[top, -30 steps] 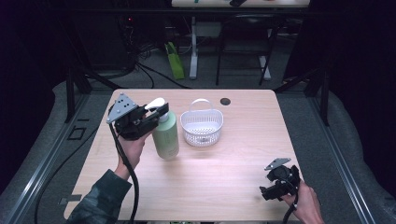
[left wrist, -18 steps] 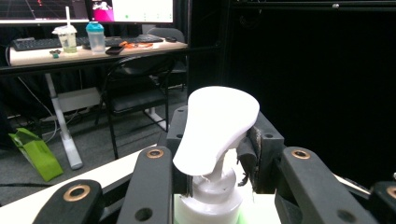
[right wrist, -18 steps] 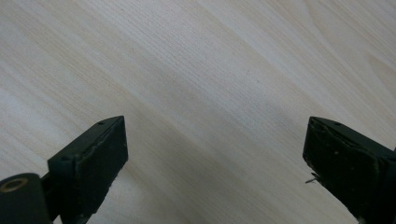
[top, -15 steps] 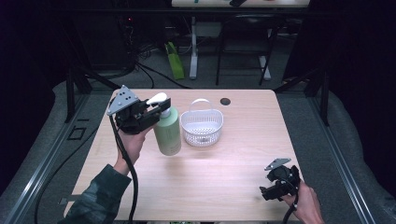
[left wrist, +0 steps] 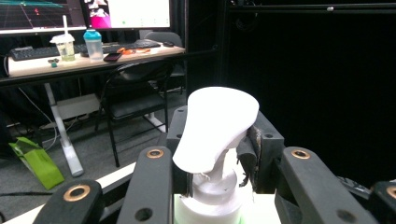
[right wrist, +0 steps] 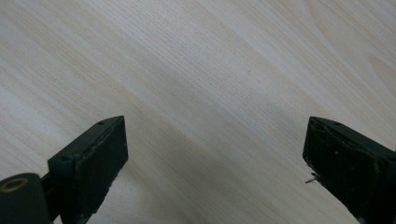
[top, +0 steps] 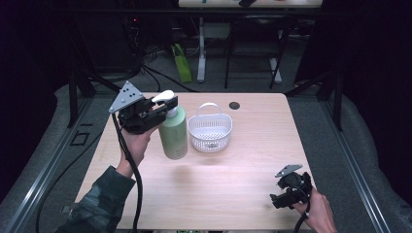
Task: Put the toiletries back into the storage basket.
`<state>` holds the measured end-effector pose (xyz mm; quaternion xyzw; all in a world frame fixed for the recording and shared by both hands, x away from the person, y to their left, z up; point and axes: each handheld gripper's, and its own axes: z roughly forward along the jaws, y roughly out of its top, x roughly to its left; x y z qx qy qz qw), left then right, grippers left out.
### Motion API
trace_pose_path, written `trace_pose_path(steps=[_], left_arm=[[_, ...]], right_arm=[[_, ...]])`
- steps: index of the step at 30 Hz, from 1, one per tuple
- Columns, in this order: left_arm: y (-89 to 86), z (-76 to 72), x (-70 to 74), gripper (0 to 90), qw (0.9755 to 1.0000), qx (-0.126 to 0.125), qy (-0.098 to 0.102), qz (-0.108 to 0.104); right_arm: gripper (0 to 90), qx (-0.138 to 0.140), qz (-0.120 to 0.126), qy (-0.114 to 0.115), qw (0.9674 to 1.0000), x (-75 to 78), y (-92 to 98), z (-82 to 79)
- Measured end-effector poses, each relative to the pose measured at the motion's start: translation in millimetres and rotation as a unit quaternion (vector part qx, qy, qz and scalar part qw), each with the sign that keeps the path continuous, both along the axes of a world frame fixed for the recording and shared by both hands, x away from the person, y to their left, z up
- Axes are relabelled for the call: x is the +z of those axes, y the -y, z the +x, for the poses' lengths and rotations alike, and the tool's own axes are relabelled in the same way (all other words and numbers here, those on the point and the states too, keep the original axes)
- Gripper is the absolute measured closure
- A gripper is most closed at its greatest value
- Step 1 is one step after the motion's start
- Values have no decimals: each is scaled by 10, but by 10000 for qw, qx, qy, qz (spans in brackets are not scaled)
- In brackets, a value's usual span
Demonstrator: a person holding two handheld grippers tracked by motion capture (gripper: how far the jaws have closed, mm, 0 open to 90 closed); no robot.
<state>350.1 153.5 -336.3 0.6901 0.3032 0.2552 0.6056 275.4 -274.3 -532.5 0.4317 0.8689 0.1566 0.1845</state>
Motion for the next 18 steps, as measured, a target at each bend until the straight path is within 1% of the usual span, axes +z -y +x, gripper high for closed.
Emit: trace_pose_path(steps=[10,13,18], left_arm=[[34,42,59,673,10000,-17,26,-26],[45,50,76,673,10000,-23,33,6],[59,52,116,673,10000,-23,61,-1]], right_arm=[[62,8,10,-15,10000,-6,8,7],[63,-4,16,-23,10000,-6,8,4],[65,-2,24,-24,10000,-6,8,3]])
